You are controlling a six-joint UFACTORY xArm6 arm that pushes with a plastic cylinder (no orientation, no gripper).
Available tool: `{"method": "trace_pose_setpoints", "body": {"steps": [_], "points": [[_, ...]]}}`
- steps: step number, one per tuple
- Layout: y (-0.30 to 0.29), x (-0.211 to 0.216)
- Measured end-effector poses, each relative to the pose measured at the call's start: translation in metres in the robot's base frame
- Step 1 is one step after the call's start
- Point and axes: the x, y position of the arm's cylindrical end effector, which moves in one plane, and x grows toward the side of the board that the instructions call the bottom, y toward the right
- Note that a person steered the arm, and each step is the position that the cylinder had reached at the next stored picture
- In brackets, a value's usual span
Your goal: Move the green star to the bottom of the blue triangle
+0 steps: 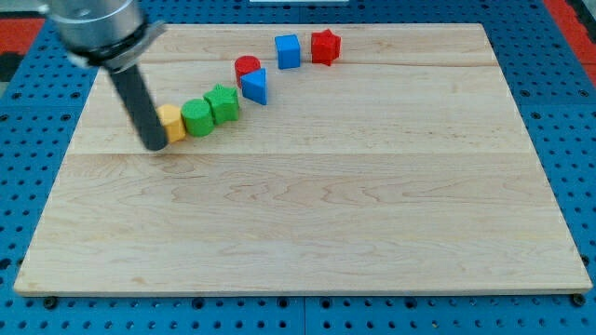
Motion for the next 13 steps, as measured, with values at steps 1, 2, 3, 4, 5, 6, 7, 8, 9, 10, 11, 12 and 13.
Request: {"method": "trace_pose_setpoints", "body": {"steps": [1, 2, 3, 4, 5, 6, 7, 8, 9, 10, 11, 12, 13], "points": [[0.040, -0.029], [0.081, -0.053], [0.109, -0.084], [0.127, -0.083], [0.074, -0.081], [0.074, -0.065], [0.084, -0.017], [0.128, -0.004], [0.154, -0.041], [0.162, -0.064], [0.152, -0.024], [0.105, -0.044], [0.122, -0.085]]}}
